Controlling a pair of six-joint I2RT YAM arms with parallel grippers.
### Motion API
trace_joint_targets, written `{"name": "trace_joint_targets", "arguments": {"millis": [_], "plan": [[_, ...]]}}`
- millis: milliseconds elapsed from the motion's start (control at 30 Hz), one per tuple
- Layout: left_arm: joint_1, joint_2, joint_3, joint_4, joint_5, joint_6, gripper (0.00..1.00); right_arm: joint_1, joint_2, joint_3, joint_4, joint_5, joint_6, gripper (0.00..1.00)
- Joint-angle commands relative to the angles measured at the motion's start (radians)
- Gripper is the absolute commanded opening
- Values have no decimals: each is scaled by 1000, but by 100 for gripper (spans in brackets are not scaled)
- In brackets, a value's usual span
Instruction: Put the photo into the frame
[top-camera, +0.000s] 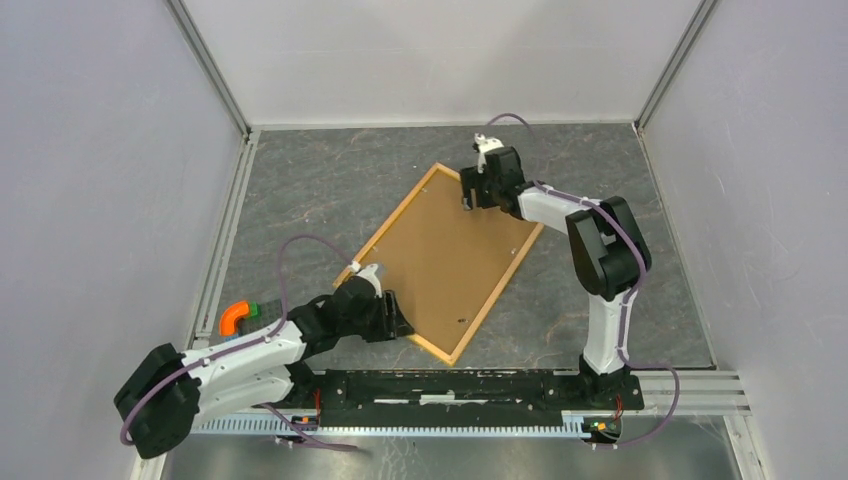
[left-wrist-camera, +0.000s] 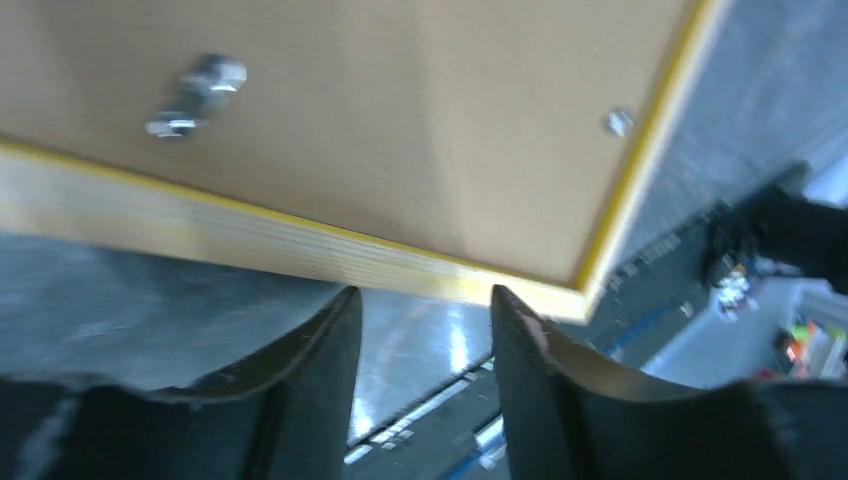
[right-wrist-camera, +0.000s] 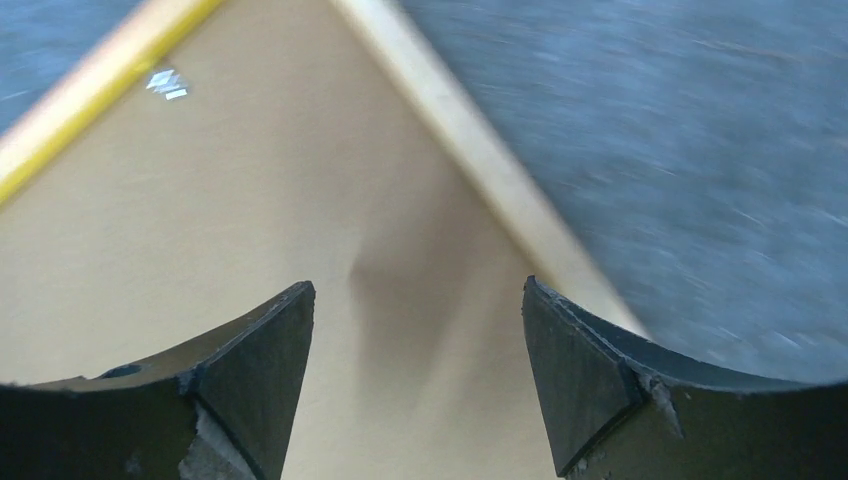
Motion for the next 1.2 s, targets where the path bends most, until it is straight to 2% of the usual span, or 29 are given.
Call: {"name": "trace_joint_targets", "arguments": {"millis": [0,100,167,233,267,400,433,500,633,733,933,1167], "plan": [[-105,-14,11,232,75,2,62,80,0,156,-176,-188,-80,84],[-132,-31,56,234,94,96,71,81,-93,146,-228,-171,-101,88],[-131,-56,119,154,53,185,75,83,-179,92,-245,-137,-108,91],[-131,-77,197,31,-75,268,80,82,-275,17,-248,-116,-102,95],[-130,-81,231,-18,-198,288,85,83,-322,-29,-250,-104,-96,98],[-108,-24,371,-136,-578,308,96,83,-499,-197,-249,-49,-76,98],[-91,7,395,-137,-651,298,98,83,-535,-242,-245,-36,-69,98],[-34,69,428,-103,-696,293,100,83,-624,-324,-233,-9,-55,98],[147,233,508,-35,-577,232,100,80,-786,-468,-201,-2,-39,98],[207,392,590,49,-463,301,100,75,-884,-562,-178,-11,-19,98],[244,749,922,-145,-477,438,97,73,-992,-650,-219,-35,-29,98],[307,970,1119,-254,-331,452,99,72,-1030,-724,-250,-38,-41,98]]}}
